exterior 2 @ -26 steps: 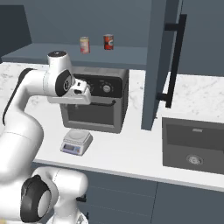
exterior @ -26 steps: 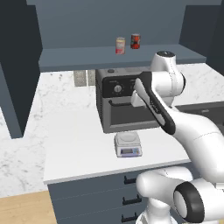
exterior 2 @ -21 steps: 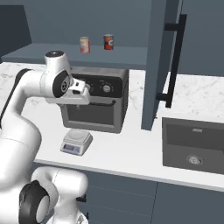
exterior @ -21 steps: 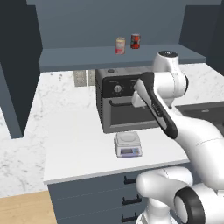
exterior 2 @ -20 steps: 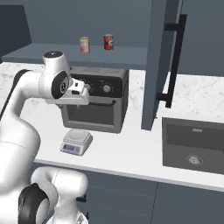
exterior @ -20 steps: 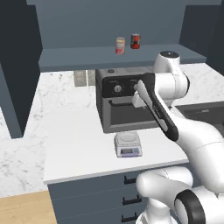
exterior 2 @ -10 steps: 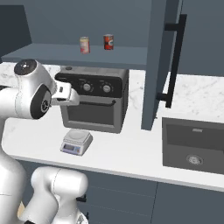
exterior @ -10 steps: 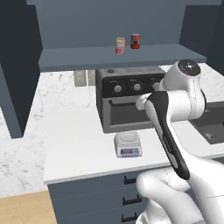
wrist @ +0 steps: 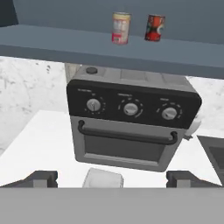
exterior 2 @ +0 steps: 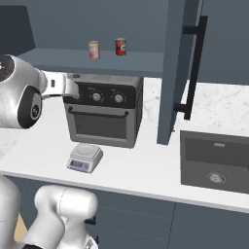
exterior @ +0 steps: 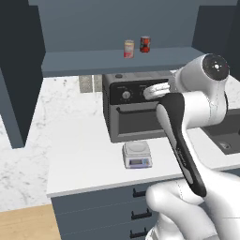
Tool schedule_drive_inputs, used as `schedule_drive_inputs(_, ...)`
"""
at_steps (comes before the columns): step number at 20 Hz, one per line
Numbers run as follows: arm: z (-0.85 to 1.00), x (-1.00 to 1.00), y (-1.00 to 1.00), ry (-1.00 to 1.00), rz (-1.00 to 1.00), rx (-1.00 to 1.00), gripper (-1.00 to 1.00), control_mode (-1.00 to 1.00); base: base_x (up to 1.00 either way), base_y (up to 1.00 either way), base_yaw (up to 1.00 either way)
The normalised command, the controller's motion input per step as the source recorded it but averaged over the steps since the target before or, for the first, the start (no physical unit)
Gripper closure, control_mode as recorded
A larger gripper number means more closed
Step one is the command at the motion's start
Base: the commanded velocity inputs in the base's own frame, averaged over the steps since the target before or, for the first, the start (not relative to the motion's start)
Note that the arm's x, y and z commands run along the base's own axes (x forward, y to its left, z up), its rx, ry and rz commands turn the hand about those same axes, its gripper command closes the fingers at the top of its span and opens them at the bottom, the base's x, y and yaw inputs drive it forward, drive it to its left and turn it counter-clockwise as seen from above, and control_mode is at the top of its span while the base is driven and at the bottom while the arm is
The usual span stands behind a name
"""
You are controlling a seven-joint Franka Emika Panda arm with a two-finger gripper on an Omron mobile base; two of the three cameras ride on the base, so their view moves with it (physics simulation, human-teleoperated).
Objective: Pick the canned food and place it on the digital scale for weighing, and close the cabinet.
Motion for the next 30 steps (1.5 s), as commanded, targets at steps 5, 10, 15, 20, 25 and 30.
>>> schedule_drive_inputs(5, 0.58, 0.0, 0.04, -0.29, 0.02, 0.0, -1.0, -1.0, 0.0, 0.0, 0.0)
schedule_drive_inputs(10, 0.57, 0.0, 0.0, -0.17, 0.0, 0.0, -1.0, -1.0, 0.0, 0.0, 0.0)
schedule_drive_inputs(15, 0.6, 0.09, 0.0, -0.02, 0.0, 0.0, -1.0, -1.0, 0.0, 0.0, 0.0)
schedule_drive_inputs(20, 0.41, 0.22, 0.0, 0.01, 0.0, 0.0, -1.0, -1.0, 0.0, 0.0, 0.0)
schedule_drive_inputs(25, 0.0, 0.61, 0.0, 0.1, 0.0, 0.0, -1.0, -1.0, 0.0, 0.0, 0.0)
schedule_drive_inputs(30, -0.1, 0.56, 0.0, 0.04, 0.0, 0.0, -1.0, -1.0, 0.0, 0.0, 0.0)
